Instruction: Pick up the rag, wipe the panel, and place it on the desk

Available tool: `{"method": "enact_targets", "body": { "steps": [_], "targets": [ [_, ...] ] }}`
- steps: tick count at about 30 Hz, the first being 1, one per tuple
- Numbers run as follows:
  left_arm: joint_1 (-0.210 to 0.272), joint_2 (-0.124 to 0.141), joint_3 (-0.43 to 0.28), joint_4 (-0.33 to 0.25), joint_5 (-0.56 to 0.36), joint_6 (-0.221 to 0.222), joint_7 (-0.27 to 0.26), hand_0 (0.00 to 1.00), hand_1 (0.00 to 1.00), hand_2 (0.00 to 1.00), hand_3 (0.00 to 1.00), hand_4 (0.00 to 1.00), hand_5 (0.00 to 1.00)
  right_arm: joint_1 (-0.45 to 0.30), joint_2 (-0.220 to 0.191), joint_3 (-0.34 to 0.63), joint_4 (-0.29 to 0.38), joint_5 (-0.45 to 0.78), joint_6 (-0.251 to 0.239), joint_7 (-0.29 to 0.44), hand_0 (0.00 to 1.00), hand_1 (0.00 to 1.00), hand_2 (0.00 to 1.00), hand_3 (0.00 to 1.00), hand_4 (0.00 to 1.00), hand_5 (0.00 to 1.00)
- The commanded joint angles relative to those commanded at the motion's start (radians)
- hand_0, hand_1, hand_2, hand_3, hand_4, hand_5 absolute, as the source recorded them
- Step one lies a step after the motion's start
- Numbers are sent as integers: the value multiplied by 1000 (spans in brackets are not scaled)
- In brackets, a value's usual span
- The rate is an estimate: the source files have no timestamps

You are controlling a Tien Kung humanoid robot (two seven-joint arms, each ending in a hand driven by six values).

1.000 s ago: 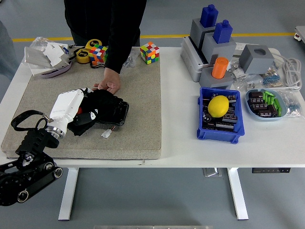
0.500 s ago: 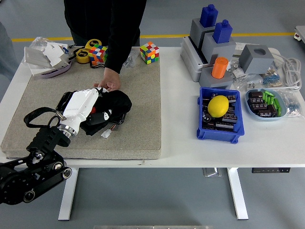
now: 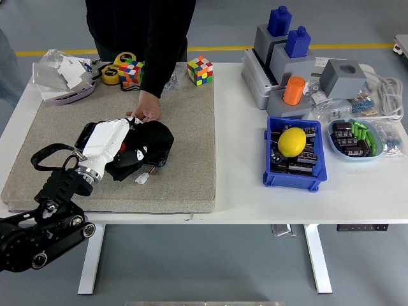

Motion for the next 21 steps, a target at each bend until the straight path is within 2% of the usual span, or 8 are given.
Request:
{"method": "enact_targets", "body": {
  "steps": [11, 21],
  "targets": [
    [6, 20, -34, 30, -3, -1, -7, 196, 120, 449, 633, 540, 94, -1, 1, 6, 0, -2, 0, -1, 725, 630, 675, 641, 998, 646],
    [33, 45, -78, 77, -13, 0, -24, 197, 120, 449, 633, 540, 94, -4, 2, 10, -1, -3, 1, -3, 725, 630, 675, 641, 998, 647]
  ]
}}
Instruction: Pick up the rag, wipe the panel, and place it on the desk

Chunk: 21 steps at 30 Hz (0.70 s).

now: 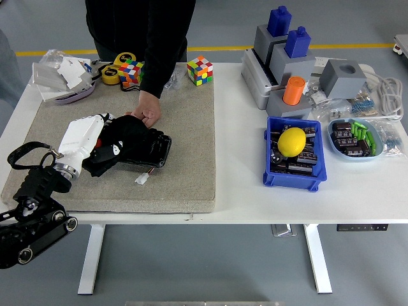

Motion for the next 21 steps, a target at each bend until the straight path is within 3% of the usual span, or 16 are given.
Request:
{"method": "enact_targets", "body": {
  "steps": [21],
  "targets": [
    [61, 46, -139, 80, 5, 2, -20, 195, 119, 447, 632, 539, 94, -6, 3, 7, 1, -4, -1, -1, 726, 630, 675, 642, 998, 647]
  ]
}}
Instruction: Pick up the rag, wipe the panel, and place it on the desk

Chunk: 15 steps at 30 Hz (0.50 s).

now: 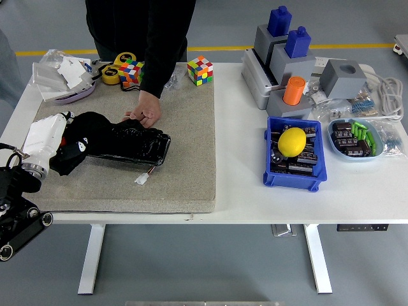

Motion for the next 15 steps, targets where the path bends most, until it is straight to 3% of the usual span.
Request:
{"method": "enact_targets", "body": {
  "steps": [15],
  "targets": [
    [59, 32, -126, 19, 25, 0, -5, 195, 119, 450, 633, 539, 96, -1, 2, -1, 1, -1, -3, 0, 724, 630, 675, 642, 998, 649]
  ]
}}
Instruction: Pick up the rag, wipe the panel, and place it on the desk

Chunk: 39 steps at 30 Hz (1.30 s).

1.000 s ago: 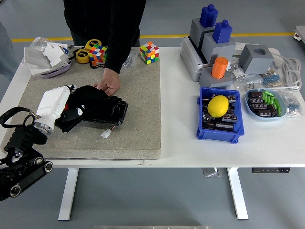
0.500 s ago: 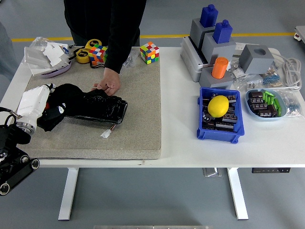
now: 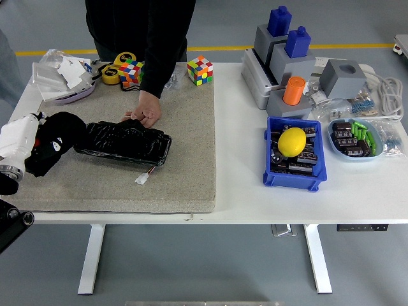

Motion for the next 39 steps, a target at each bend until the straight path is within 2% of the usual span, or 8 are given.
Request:
{"method": "enact_targets", "body": {
  "steps": [5, 14, 23, 31, 32, 37, 38, 39],
  "targets": [
    [20, 10, -39, 1, 4, -1, -3, 194, 120, 448, 633, 540, 95, -2, 0, 0, -1, 0, 0, -1, 726, 631, 675, 641, 998, 648],
    [58, 10, -116, 29, -14, 7, -26, 199, 121, 449, 633, 540, 96, 0, 2, -2, 2, -4, -3, -1, 726, 631, 674, 641, 998, 646],
    [62, -5, -114, 65, -49, 21, -64, 204, 130, 449, 633, 540, 97, -2, 4, 9, 3, -5, -4, -2, 726, 631, 674, 641, 998, 645],
    [55, -29, -109, 124, -83, 34, -102, 213, 149, 449, 632, 540, 96, -2, 7, 15, 3, -7, -3, -1, 727, 631, 674, 641, 998, 647],
    [53, -31, -105, 129, -88, 37, -108, 236, 192, 452, 632, 540, 100, -2, 7, 15, 3, -7, -3, -1, 727, 631, 675, 641, 998, 647],
    [48, -44, -100, 151, -107, 37, -121, 236, 192, 452, 632, 540, 100, 0, 6, 16, 3, -7, -4, -2, 727, 631, 675, 641, 998, 647],
    [48, -46, -100, 153, -110, 35, -122, 286, 335, 475, 571, 545, 116, 0, 7, 16, 3, -6, -4, -2, 725, 631, 675, 641, 998, 647],
    [47, -47, -97, 156, -118, 34, -127, 286, 335, 475, 571, 545, 116, 0, 7, 18, 4, -7, -5, -1, 725, 631, 675, 641, 998, 647]
  ]
}}
